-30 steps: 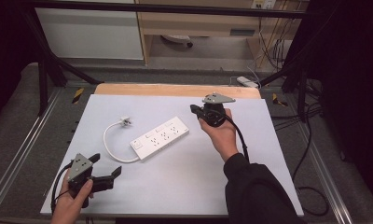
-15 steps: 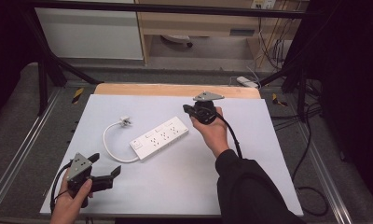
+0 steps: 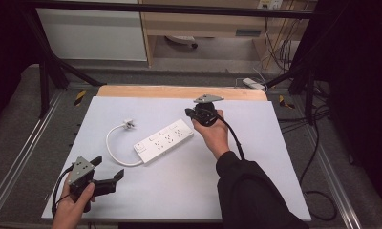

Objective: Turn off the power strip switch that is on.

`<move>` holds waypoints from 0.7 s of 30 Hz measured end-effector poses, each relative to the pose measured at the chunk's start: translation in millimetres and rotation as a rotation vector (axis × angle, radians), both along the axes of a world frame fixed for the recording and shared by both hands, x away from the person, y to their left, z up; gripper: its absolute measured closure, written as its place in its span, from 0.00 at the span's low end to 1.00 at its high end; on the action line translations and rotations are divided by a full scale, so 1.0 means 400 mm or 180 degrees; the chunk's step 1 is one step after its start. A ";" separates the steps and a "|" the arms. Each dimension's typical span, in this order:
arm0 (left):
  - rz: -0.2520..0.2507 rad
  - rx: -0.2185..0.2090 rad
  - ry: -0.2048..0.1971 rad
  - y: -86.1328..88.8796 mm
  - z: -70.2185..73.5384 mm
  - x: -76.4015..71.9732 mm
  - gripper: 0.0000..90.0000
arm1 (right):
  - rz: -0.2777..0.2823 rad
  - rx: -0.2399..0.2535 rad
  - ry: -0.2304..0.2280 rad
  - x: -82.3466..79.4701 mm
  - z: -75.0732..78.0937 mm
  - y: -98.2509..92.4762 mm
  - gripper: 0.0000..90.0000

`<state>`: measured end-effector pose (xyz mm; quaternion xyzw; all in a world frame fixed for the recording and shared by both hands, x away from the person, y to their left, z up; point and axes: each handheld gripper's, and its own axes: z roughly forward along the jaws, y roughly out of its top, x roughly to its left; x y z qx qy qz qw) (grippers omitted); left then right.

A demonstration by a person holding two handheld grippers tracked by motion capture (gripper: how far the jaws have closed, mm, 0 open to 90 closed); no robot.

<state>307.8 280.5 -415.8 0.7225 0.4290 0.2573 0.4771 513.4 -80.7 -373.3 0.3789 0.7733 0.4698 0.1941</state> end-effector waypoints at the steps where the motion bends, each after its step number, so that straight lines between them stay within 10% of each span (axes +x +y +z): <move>1: -0.0001 0.0000 0.0000 0.000 0.000 0.000 0.06 | -0.0006 -0.0006 0.0008 0.001 -0.002 0.001 1.00; 21: 0.0001 -0.0004 -0.0006 0.004 0.001 0.001 0.06 | -0.0001 -0.0086 0.0131 0.022 -0.052 0.034 1.00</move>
